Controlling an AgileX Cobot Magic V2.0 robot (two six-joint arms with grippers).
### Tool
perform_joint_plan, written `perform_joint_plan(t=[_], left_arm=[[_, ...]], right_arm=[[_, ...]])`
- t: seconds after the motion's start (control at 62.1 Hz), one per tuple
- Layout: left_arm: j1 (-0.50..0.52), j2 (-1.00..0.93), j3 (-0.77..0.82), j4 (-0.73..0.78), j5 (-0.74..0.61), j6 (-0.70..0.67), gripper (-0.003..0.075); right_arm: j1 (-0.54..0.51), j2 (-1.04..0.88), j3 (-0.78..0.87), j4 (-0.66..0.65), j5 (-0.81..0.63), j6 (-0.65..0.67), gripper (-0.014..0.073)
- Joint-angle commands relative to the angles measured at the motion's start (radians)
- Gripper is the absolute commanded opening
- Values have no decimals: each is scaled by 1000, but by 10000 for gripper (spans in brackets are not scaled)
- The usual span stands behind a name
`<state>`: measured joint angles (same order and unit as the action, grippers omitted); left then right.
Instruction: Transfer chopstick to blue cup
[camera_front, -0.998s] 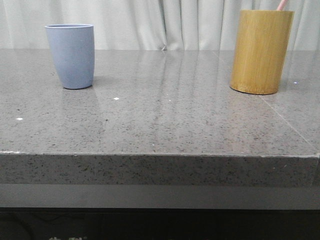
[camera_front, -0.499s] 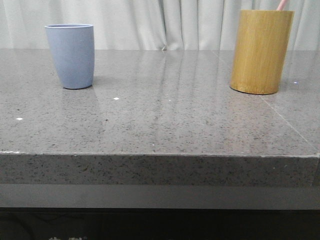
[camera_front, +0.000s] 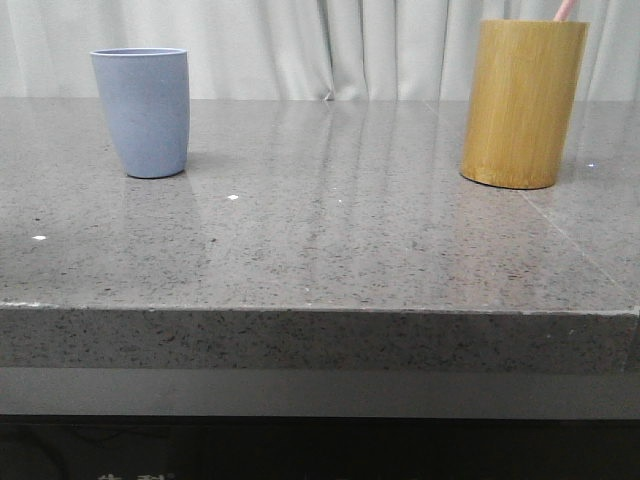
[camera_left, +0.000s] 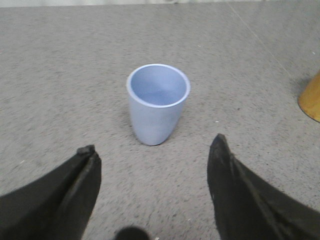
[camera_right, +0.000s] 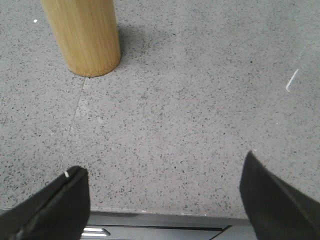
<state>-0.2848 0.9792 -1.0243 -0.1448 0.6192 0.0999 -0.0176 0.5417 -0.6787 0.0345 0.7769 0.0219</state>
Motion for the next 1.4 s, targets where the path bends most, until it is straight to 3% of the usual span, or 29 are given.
perform_joint_plan(t=[0.0,0.419,0.676,1.176,1.385], left_arm=[[-28,73,-103,15,-44,0,449],[-18,509,-544,86,277,-7,438],[21,685,-736,91,385,-18,419],[30,835,-833,93,398,-33,417],[30,843,-833,93,391,-35,267]], right_arm=[[-3,10,-32,1,-58,-7,622],[-3,10,-32,1,-18,-7,622],[-3,10,-32,2,-10,-7,622],[-3,10,-32,3,-9,-7,622],[-3,10,-32,3,-9,-7,622]])
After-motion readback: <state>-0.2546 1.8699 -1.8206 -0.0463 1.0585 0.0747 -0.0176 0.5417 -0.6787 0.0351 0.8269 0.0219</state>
